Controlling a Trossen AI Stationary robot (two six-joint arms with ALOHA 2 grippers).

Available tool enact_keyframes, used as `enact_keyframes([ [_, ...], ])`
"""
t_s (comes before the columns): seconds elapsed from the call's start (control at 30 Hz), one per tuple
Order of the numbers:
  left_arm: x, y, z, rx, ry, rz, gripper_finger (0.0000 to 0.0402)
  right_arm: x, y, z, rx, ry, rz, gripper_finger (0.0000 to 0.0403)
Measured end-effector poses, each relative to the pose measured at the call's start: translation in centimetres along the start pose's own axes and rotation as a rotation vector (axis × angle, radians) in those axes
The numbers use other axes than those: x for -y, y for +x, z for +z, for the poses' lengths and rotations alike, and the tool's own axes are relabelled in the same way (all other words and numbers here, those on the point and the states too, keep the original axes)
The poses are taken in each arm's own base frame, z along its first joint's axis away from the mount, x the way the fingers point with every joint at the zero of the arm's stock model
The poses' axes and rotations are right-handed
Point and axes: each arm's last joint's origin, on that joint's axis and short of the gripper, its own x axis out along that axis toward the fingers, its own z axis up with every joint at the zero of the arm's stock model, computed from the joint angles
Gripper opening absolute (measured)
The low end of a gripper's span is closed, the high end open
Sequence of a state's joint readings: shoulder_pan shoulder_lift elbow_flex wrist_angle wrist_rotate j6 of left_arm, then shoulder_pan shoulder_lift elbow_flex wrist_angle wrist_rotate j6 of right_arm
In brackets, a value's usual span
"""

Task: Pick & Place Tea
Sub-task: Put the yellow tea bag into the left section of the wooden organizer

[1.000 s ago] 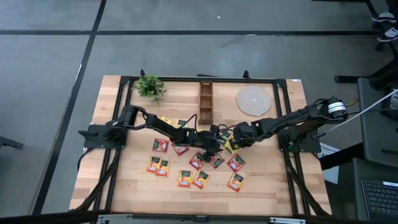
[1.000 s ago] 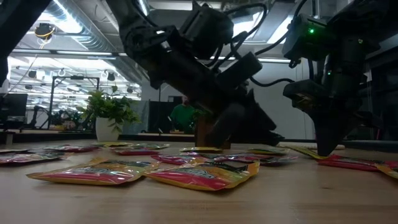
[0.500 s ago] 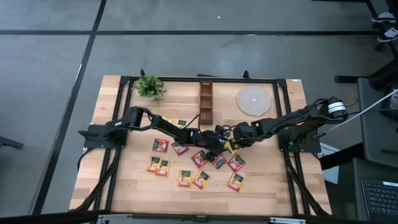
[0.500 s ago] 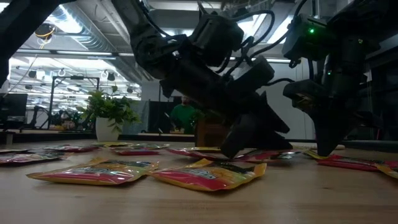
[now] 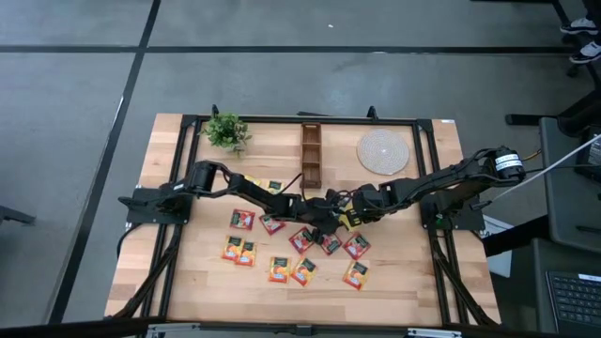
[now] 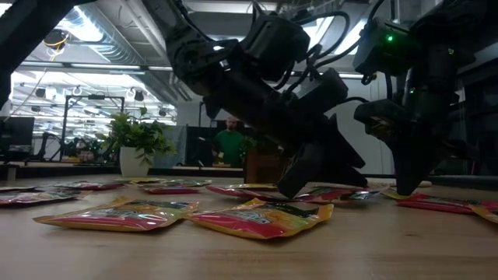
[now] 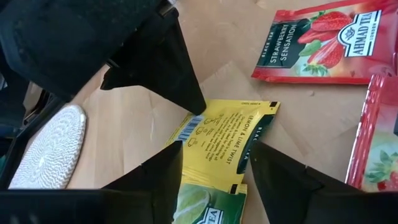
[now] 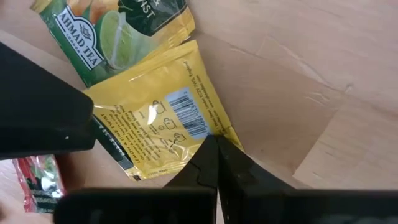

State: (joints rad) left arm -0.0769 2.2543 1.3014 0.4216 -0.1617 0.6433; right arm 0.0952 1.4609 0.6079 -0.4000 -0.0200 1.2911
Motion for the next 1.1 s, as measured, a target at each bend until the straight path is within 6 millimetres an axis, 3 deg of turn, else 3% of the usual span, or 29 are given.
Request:
enact_keyframes([
  [0.8, 0.52, -0.05, -0.73, -0.059, 0.016, -0.074, 0.0097, -0.02, 0.01, 0.01, 0.001, 0.004, 0.002, 0.0],
  [1.1, 0.75, -0.16, -0.99, -0.083, 0.024, -0.113, 0.0008, -0.16, 0.01, 0.04, 0.004, 0.003, 0.016, 0.0],
])
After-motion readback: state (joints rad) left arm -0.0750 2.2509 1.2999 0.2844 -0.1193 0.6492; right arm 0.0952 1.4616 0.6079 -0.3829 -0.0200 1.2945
